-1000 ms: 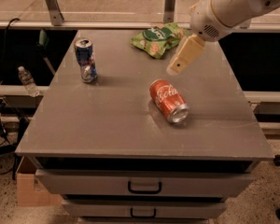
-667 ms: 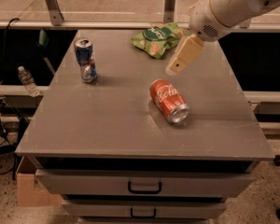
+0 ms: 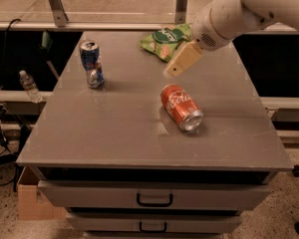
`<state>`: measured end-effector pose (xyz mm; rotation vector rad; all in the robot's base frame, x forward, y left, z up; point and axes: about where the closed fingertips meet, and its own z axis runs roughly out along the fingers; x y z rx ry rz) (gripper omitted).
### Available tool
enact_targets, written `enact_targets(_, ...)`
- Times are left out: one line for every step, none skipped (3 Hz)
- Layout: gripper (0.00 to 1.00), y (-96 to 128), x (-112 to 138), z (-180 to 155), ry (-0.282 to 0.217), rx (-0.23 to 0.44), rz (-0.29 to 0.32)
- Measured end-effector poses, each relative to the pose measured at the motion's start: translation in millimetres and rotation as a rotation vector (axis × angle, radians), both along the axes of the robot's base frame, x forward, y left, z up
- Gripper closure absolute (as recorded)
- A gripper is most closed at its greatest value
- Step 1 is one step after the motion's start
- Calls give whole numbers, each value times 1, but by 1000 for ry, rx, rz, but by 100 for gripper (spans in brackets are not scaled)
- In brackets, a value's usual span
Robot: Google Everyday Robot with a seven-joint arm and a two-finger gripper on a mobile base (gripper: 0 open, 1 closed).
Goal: Move green rice chip bag near redbull can
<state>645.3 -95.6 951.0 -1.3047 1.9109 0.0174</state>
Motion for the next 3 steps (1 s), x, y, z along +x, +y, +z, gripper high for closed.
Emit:
enact_targets(0, 19, 47, -12, -41, 99, -63)
enact_targets(0, 36, 95, -27, -64, 180, -108)
enact_targets(0, 38, 138, -40, -64, 261, -158)
